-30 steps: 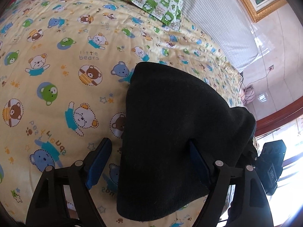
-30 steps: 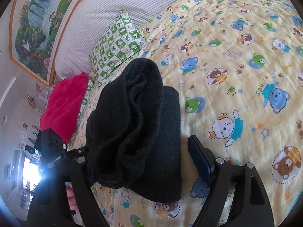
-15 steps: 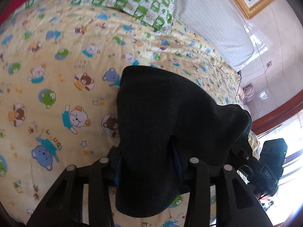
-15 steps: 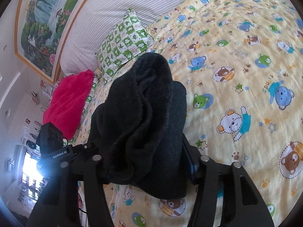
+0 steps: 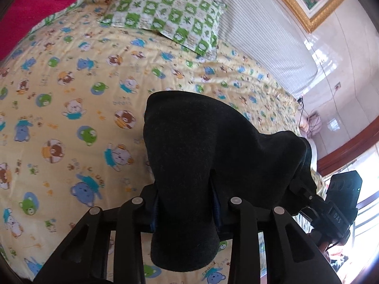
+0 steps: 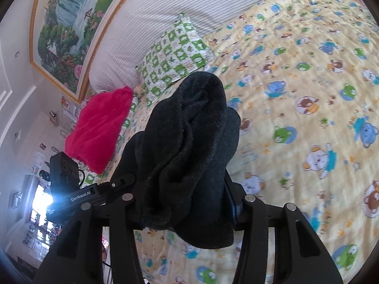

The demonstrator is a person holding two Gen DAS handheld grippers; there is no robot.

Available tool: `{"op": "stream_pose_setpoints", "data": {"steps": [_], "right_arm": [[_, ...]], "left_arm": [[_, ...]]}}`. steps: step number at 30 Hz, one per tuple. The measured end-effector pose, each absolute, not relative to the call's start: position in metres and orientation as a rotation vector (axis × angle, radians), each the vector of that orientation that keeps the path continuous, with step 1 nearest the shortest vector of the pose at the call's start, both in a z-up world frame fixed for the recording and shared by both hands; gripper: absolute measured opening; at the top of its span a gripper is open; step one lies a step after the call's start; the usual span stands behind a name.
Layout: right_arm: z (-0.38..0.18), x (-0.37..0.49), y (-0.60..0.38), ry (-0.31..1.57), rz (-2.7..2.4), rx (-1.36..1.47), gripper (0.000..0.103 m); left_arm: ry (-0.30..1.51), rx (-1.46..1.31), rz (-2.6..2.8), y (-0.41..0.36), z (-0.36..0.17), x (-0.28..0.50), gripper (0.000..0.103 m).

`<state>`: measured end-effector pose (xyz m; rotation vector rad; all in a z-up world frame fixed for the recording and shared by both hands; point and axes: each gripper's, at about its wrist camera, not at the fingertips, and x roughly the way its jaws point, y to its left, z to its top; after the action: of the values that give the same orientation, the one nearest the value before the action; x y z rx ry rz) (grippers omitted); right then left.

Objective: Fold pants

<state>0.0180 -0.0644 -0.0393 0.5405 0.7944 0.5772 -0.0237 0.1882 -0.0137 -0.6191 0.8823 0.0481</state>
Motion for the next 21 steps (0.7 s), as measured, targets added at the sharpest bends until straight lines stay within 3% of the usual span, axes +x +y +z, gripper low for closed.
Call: {"op": "stream_pose_setpoints", "data": {"steps": [21], "right_arm": [[-0.011,0.078,0.016,0.791,0.730,0.455,0.050]], "left_arm": [[0.786,-0.587,0.218,0.256,0.019,-0.031,0.034]]}}
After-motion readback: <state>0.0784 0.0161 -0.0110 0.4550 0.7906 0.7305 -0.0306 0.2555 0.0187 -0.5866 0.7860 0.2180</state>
